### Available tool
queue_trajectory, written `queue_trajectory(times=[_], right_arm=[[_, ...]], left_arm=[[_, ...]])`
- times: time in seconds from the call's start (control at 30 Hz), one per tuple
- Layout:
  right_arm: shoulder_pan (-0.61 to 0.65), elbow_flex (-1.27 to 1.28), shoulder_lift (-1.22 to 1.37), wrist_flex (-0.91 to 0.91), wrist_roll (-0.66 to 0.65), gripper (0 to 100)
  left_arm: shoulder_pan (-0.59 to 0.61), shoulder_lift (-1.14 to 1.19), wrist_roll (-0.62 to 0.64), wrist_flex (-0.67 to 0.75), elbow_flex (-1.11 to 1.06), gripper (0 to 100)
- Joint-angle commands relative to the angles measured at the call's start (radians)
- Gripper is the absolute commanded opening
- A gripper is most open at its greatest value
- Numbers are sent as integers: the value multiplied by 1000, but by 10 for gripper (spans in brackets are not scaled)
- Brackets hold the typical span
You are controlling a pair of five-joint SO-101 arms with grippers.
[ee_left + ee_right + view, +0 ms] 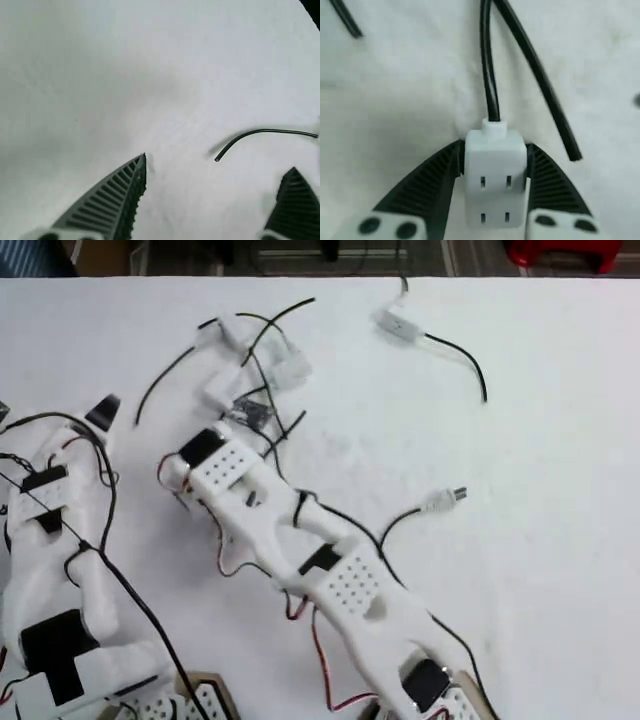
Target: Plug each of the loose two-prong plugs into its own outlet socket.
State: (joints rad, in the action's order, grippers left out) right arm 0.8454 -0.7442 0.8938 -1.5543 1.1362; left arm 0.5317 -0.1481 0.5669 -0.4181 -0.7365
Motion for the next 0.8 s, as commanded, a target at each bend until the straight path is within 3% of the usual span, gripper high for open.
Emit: queue_trajectory(times=[0.0, 0.27, 0.53, 0.77], right_arm=[[5, -43, 51, 15, 26, 182], [-10, -315, -54, -165, -3, 279], [-145, -393, -272, -165, -347, 306], [-349, -385, -503, -168, -698, 305]], left_arm=[[8, -4, 9, 17, 40, 388], [8, -4, 9, 17, 40, 388], [8, -4, 9, 15, 40, 388], [7, -2, 9, 14, 40, 388]])
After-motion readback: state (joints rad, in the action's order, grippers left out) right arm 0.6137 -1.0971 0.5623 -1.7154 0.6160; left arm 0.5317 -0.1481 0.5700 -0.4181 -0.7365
